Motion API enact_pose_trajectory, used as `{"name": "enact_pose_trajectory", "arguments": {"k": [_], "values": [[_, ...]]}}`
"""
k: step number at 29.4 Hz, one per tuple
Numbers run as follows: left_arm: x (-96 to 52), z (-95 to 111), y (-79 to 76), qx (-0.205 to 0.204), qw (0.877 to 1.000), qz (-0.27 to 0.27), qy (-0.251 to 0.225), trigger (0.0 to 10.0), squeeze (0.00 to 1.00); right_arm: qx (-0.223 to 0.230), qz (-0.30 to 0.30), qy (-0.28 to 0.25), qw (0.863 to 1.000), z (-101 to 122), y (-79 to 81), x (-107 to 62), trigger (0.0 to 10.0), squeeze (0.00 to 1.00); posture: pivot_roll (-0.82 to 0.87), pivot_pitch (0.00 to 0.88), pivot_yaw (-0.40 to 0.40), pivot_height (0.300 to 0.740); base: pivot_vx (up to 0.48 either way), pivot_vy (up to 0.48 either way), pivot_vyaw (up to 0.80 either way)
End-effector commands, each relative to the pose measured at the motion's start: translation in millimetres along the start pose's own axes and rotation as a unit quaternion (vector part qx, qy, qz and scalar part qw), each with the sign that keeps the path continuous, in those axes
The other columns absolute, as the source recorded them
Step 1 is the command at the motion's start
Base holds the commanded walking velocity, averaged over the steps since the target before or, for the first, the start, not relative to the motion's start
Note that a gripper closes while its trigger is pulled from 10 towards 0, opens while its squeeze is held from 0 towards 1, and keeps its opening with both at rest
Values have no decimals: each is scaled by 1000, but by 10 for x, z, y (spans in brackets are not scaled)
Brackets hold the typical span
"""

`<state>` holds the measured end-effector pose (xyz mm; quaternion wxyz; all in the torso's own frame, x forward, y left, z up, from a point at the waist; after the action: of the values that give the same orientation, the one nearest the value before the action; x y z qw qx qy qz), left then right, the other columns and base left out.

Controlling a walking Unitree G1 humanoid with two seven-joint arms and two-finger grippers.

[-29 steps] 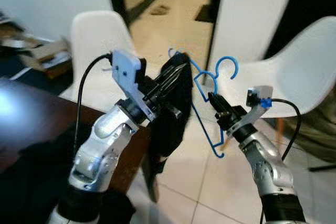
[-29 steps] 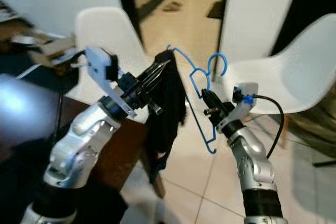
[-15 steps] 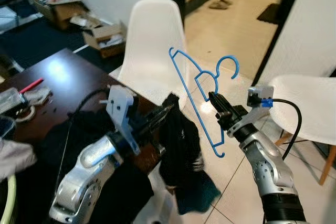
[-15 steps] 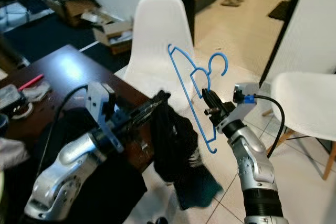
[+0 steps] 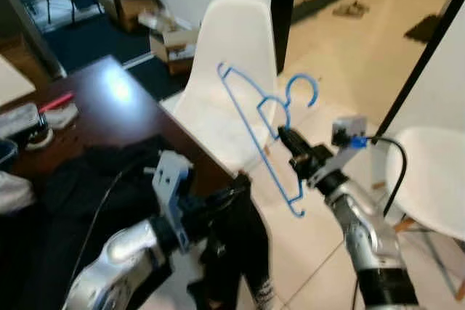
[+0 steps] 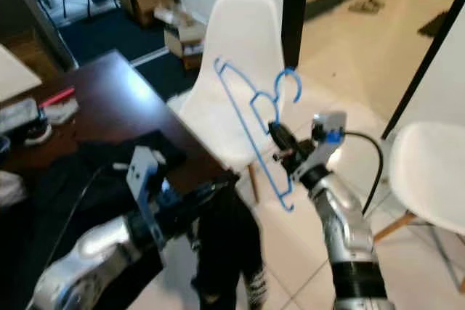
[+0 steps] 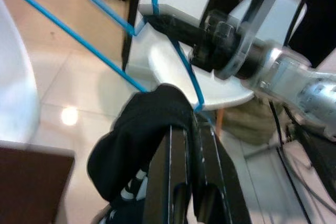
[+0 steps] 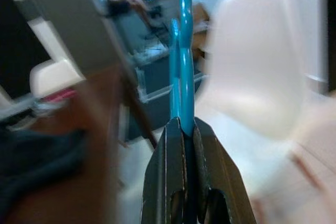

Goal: Hang hanger

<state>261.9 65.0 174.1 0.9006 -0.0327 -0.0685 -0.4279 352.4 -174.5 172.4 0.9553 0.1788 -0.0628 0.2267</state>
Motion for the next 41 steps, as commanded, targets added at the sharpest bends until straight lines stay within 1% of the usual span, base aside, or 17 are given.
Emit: {"name": "enact_pose_trajectory", "arguments": {"k": [1, 7, 10, 11, 13, 17, 19, 21, 23, 27, 30, 32, 33, 34, 37, 39, 41], "values": [[-90, -4, 114, 19, 999, 31, 4, 10000, 0, -5, 31, -2, 1000, -12, 160, 80, 10000, 0, 21, 141, 23, 740, 0, 0, 800], [-170, -46, 54, 9, 1000, 18, 13, 10000, 0, -21, 41, 8, 999, -29, 194, 85, 10000, 0, 23, 140, 21, 740, 0, 0, 800], [-269, -106, -142, -2, 999, -39, 36, 10000, 0, -28, 45, 13, 998, -48, 209, 93, 10000, 0, 26, 139, 18, 740, 0, 0, 800], [-269, -106, -142, -2, 999, -39, 36, 10000, 0, -28, 45, 13, 998, -48, 209, 93, 10000, 0, 26, 139, 18, 740, 0, 0, 800], [-355, -134, -312, -9, 994, -94, 48, 10000, 0, -30, 47, 14, 998, -58, 214, 97, 10000, 0, 29, 137, 16, 740, 0, 0, 800], [-386, -158, -359, -8, 992, -108, 57, 10000, 0, -30, 47, 15, 998, -61, 212, 95, 10000, 0, 28, 142, 17, 740, 0, 0, 800], [-367, -181, -292, -2, 994, -88, 60, 10000, 0, -30, 46, 15, 998, -61, 210, 94, 10000, 0, 28, 142, 18, 740, 0, 0, 800], [-367, -181, -292, -2, 994, -88, 60, 10000, 0, -30, 46, 15, 998, -61, 210, 94, 10000, 0, 28, 142, 18, 740, 0, 0, 800], [-348, -183, -242, 3, 995, -75, 58, 10000, 0, -32, 46, 15, 998, -59, 212, 97, 10000, 0, 27, 143, 18, 740, 0, 0, 800], [-347, -215, -235, 19, 995, -76, 69, 10000, 0, -36, 40, 16, 998, -60, 201, 102, 10000, 0, 27, 144, 19, 740, 0, 0, 800], [-345, -257, -197, 40, 994, -60, 79, 10000, 0, -55, 14, 19, 998, -55, 138, 135, 10000, 0, 28, 147, 18, 740, 0, 0, 669], [-345, -257, -197, 40, 994, -60, 79, 10000, 0, -55, 14, 19, 998, -55, 138, 135, 10000, 0, 28, 147, 18, 740, 0, 0, 406], [-328, -247, -130, 46, 995, -37, 75, 10000, 0, -63, 1, 23, 998, -57, 110, 161, 10000, 0, 30, 147, 16, 740, 0, 0, 0], [-328, -247, -130, 46, 995, -37, 75, 10000, 0, -63, 1, 23, 998, -57, 110, 161, 10000, 0, 30, 147, 16, 740, 0, 0, 0], [-278, -201, 185, 82, 993, 54, 68, 10000, 0, -105, -34, 40, 993, -52, 58, 274, 10000, 0, 34, 149, 13, 740, 0, 0, 0], [-254, -178, 333, 105, 988, 90, 67, 10000, 0, -145, -56, 49, 987, -35, 29, 356, 10000, 0, 35, 149, 11, 740, 0, 0, 0], [-230, -169, 428, 119, 985, 110, 64, 10000, 0, -203, -81, 56, 974, -6, 12, 458, 10000, 0, 35, 149, 11, 740, 0, 0, 0]]}}
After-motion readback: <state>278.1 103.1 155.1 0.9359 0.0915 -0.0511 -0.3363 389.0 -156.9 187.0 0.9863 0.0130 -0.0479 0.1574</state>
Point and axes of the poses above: a point about 5 cm out from each wrist's last joint towards the gripper, its own x axis pointing out of the wrist towards the gripper, its own z axis along the axis of the wrist's last joint, y = z × x, the point moved 4 cm from there along x, pointing out of the wrist towards the gripper, and after that the axes turned 9 degrees about x, right-handed, at the moved point
